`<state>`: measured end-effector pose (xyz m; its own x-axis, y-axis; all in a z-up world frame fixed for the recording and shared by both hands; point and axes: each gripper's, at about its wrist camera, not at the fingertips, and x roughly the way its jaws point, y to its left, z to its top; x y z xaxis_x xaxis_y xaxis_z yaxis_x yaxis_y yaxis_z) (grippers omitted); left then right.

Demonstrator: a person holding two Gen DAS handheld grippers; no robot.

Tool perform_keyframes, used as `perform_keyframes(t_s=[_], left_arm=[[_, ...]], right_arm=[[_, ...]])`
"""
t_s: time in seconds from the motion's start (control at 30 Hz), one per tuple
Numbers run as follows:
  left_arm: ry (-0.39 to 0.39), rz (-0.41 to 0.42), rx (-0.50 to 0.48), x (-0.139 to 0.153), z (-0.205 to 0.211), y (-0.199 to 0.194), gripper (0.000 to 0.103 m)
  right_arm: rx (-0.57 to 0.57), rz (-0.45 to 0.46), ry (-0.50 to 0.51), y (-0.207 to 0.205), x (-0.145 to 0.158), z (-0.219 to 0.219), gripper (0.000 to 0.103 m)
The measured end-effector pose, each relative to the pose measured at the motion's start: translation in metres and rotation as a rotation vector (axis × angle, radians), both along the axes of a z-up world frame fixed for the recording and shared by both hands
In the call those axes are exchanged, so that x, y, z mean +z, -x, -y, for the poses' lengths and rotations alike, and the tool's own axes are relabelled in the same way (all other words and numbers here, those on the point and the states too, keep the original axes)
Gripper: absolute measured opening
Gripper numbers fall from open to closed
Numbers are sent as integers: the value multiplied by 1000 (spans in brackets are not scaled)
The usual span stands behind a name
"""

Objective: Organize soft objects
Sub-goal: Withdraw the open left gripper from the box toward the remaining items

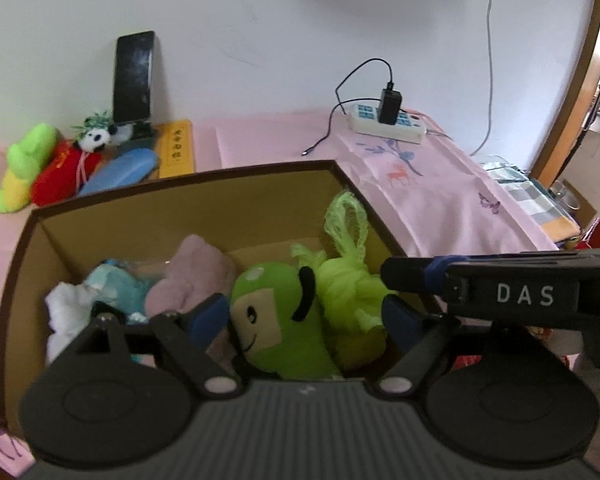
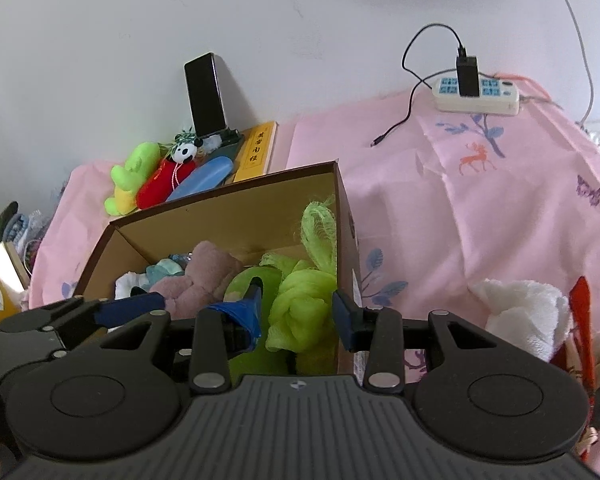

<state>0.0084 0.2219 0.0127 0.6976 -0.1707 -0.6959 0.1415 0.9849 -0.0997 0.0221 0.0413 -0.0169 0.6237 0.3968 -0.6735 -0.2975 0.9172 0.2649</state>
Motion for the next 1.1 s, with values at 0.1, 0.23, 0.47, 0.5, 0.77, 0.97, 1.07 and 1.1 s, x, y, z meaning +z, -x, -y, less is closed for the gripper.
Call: perform_keyframes(t_s=[0.1,0.23,0.47,0.5,0.77,0.97,1.07,1.1], left_arm=[[-5,1,27,3,-2,6,86],[-43,6,71,7,-2,14,90],[-82,-9,126,10,-4,27,91],[-86,-13,136,11,-5,29,91],[-130,-18,197,16,-4,44,91],[-151,-37,229,18,-2,53,92],[-156,-48,240,17,-1,58,92],[-157,-50,242,17,-1,59,92]], right_arm=[[4,14,18,5,2,-1,23],[9,23,23,11,3,-1,23],[17,29,35,24,7,-4,23],[16,33,38,26,7,-5,23],[-1,57,69,41,14,-5,23],[-12,94,102,55,18,-6,23],[-23,113,109,62,19,-6,23],[-23,115,110,63,18,-6,23]])
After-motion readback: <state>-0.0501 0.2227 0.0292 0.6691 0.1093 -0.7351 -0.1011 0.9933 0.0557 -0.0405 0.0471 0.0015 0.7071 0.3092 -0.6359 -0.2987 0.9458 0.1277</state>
